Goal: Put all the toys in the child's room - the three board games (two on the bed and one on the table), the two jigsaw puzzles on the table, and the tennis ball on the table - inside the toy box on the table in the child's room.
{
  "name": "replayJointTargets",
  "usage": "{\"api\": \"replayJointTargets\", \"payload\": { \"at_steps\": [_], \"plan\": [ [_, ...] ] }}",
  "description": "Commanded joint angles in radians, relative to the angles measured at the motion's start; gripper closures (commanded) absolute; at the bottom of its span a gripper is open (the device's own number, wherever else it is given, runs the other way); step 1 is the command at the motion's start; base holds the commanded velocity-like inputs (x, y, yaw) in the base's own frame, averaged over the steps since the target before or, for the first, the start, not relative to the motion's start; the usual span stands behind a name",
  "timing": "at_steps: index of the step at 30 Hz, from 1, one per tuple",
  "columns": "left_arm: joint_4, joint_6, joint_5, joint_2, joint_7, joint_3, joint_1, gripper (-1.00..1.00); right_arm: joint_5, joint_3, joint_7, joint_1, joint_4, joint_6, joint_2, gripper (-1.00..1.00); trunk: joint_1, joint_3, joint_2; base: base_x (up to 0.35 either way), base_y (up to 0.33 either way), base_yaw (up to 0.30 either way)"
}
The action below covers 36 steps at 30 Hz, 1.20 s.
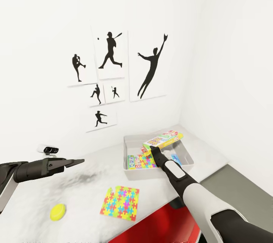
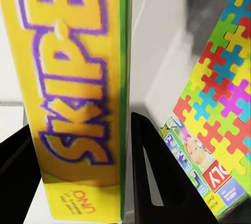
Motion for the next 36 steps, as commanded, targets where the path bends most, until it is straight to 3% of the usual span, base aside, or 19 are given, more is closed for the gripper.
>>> {"api": "replayJointTargets", "payload": {
  "at_steps": [1, 36],
  "plan": [
    [0.0, 0.011, 0.0, 0.001, -0.004, 0.0, -0.001, -1.0, -0.007, 0.005, 0.002, -0.001, 0.001, 0.0, 0.0, 1.0, 0.001, -0.002, -0.002, -0.055, 0.0, 0.0],
    [0.0, 0.011, 0.0, 0.0, -0.004, -0.001, -0.001, -1.0, -0.01, -0.002, 0.001, -0.001, 0.001, 0.05, 0.0, 1.0, 0.001, -0.002, -0.002, -0.055, 0.0, 0.0]
  ]
}}
